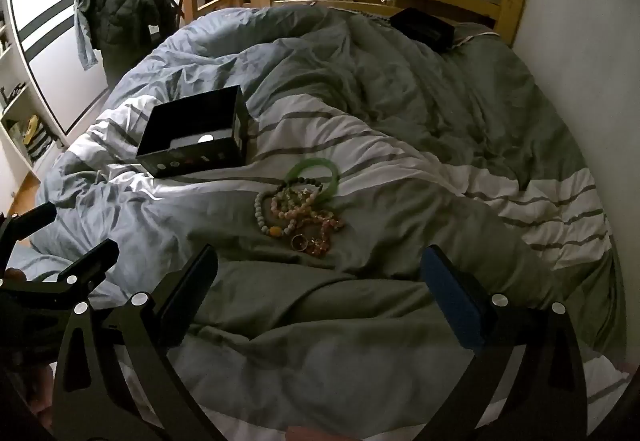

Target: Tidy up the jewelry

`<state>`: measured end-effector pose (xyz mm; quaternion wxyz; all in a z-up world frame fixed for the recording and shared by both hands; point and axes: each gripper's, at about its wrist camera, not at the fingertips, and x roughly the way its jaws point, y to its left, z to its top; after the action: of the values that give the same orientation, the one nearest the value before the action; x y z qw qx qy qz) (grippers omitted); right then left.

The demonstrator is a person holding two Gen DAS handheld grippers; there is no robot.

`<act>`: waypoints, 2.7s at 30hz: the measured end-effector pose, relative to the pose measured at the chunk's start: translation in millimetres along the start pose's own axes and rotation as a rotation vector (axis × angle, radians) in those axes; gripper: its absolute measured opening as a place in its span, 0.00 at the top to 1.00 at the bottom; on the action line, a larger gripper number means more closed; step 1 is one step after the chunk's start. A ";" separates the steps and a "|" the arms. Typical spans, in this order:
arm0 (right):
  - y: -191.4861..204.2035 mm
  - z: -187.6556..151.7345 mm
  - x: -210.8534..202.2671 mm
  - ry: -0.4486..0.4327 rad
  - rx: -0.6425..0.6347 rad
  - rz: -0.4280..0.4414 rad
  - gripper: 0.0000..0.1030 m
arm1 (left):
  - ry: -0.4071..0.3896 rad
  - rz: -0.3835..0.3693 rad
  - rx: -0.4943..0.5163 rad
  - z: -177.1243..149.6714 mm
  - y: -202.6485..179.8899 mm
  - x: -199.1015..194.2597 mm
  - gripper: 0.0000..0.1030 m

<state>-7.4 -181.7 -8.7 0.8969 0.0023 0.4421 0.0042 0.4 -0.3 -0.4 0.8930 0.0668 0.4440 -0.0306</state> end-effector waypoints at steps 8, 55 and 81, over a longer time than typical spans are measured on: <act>0.2 -0.5 1.7 0.004 0.006 0.007 0.03 | 0.002 -0.002 -0.001 -2.2 0.8 2.5 0.04; 3.0 -3.1 3.8 0.007 0.003 0.006 0.03 | 0.012 -0.010 -0.005 -3.7 1.6 5.1 0.04; -0.2 -2.2 10.2 0.013 -0.001 0.007 0.03 | 0.046 -0.023 0.000 -13.1 -1.9 21.2 0.04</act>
<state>-2.9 -181.8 -18.1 0.8941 0.0034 0.4478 0.0077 2.7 -0.1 -25.3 0.8822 0.0623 0.4651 -0.0394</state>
